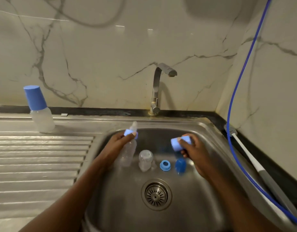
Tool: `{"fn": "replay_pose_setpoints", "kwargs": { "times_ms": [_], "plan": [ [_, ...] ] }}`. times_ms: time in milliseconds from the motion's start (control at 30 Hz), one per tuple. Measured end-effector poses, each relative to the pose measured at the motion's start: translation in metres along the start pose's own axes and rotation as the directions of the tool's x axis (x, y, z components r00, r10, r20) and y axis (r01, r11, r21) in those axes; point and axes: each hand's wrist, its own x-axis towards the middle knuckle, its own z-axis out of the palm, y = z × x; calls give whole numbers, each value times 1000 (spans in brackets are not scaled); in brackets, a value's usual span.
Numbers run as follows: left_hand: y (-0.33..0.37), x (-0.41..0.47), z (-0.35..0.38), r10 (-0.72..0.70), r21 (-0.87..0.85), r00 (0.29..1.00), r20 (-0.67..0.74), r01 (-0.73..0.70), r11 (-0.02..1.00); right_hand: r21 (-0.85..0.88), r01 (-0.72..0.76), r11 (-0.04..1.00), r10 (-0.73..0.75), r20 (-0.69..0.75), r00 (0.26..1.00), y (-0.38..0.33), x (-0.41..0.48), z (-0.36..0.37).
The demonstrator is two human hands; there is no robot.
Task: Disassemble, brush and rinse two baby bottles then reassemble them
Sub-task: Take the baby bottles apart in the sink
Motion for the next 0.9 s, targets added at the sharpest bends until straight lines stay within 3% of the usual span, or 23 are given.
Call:
{"fn": "replay_pose_setpoints", "kwargs": {
  "times_ms": [67,133,200,300,433,667,800,900],
  "plan": [
    [-9,8,-1,64,71,989,-137,-55,996,-221,81,972,-28,236,971,9,-11,17],
    [-14,11,-2,136,172,969,-207,-101,980,-397,227,889,-25,453,891,11,-19,42],
    [-13,11,-4,172,224,943,-284,-109,968,-521,371,769,-10,571,821,10,-21,67],
    [-16,13,-5,225,292,896,-382,-114,950,-586,474,657,40,655,754,17,-24,103],
    [-12,12,-6,255,321,880,-400,-126,938,-632,544,552,66,684,727,34,-22,144],
    [-11,12,-3,281,343,879,-384,-146,928,-647,489,585,59,635,770,55,-11,169],
    [-12,13,-4,267,347,886,-380,-131,929,-646,528,551,60,662,747,43,-16,159],
    [-13,13,-5,282,333,878,-386,-152,931,-662,421,620,30,556,831,19,-16,132]
  ]
}}
